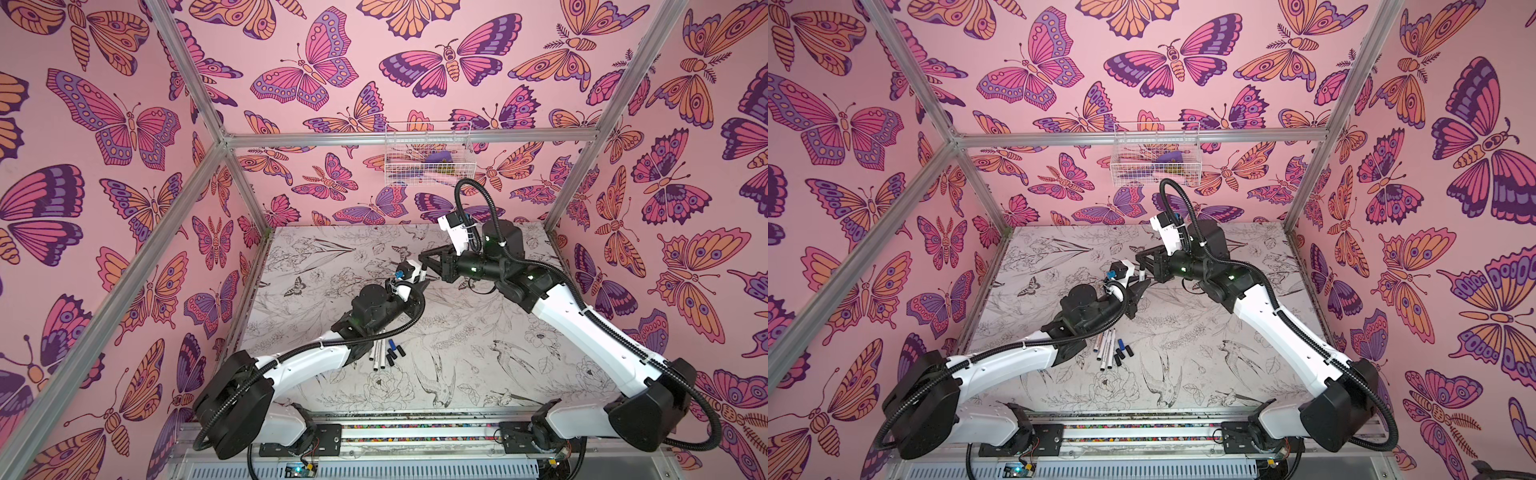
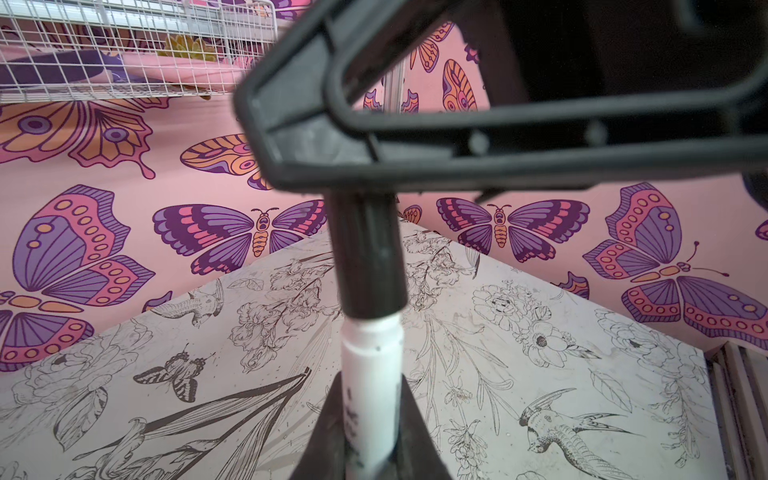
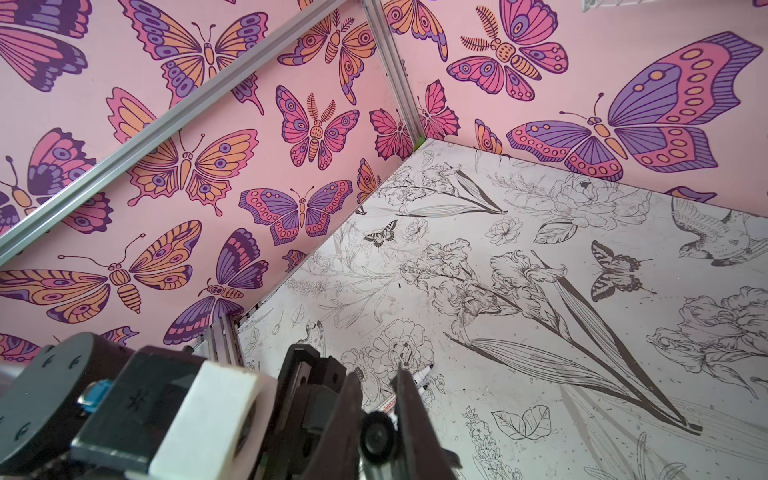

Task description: Insert the pens into the pen caps

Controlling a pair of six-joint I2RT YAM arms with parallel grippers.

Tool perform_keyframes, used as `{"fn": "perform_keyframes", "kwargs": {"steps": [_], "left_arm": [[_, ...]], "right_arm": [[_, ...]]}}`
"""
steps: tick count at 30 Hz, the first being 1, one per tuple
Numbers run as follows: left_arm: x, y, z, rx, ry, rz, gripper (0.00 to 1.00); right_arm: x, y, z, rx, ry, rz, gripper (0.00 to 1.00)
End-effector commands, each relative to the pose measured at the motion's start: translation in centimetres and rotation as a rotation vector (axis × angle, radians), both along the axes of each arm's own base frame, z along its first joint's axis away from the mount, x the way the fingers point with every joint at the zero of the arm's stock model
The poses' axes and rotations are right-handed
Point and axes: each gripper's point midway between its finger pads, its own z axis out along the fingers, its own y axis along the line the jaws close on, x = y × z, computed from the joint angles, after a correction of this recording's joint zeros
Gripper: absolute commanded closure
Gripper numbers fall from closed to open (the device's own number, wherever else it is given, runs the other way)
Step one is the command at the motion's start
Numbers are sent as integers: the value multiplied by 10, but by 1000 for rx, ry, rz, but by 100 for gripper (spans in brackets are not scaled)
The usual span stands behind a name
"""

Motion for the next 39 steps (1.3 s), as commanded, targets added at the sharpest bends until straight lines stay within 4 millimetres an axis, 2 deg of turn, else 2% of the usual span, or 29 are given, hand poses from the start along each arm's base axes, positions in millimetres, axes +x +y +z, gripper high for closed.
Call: {"fn": "perform_keyframes", "kwargs": {"steps": [1, 8, 11, 17, 21, 27, 32, 37, 39], "left_arm": [[-13, -1, 86, -114, -205, -44, 100], [-12, -1, 98, -179, -164, -49, 100], [-12, -3, 97, -187, -154, -54, 100], [-6, -6, 76, -165, -106, -42, 100], [0, -7, 56, -119, -55, -22, 100], [-2, -7, 55, -99, -82, -31, 100], [-7, -13, 49, -97, -62, -68, 100], [-6, -11, 38, -104, -36, -59, 100], [-6, -11, 33, -101, -25, -56, 100]], "right_arm": [[-11, -1, -44, -73, 135, 11, 89], [-21, -5, -56, -101, 171, 28, 85], [-24, -6, -55, -106, 162, 41, 82], [-25, -6, -41, -99, 121, 50, 82], [-27, -5, -41, -111, 127, 64, 81], [-27, -8, -46, -135, 128, 55, 70], [-22, -9, -37, -121, 103, 34, 67], [-19, -10, -27, -111, 75, 18, 52], [-16, -12, -22, -107, 54, 1, 50]]}}
